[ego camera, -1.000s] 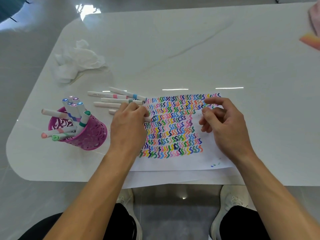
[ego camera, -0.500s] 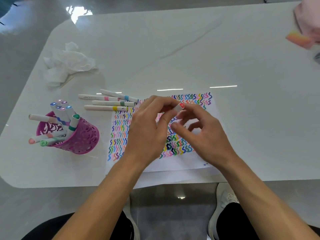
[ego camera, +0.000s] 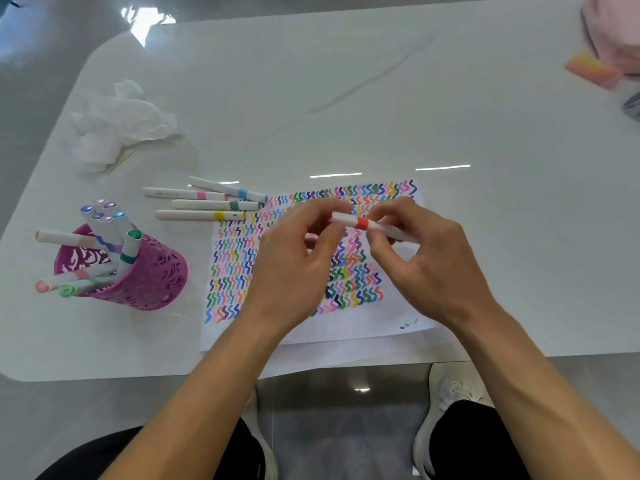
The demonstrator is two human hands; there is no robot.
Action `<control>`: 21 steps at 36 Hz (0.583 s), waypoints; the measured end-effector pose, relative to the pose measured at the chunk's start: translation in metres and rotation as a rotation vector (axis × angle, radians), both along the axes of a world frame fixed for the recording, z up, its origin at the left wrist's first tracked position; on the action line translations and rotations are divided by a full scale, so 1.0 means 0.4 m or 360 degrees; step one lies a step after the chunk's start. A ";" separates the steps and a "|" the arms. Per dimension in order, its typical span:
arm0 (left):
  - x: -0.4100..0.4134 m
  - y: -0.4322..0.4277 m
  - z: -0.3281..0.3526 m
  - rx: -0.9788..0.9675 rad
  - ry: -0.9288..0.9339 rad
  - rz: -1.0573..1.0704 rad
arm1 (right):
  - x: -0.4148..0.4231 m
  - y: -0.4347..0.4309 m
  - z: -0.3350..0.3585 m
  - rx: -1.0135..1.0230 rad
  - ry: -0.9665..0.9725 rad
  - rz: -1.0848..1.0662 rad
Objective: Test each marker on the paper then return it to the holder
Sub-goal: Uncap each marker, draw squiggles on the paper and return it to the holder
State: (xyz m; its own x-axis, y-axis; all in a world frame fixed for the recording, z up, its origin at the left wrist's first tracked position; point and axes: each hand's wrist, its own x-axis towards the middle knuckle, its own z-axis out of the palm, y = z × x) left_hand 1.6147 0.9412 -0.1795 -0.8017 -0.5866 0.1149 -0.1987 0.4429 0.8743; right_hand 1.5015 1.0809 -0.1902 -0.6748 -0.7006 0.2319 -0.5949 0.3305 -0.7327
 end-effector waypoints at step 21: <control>-0.004 0.005 -0.018 -0.0382 -0.0248 -0.0068 | -0.013 0.018 -0.031 0.0404 0.0287 0.0059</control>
State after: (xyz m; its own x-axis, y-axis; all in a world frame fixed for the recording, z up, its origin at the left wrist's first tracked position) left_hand 1.6130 0.9430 -0.1867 -0.8440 -0.5229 0.1195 -0.2993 0.6441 0.7039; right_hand 1.4962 1.0882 -0.2026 -0.6118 -0.7746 0.1603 -0.7228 0.4650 -0.5112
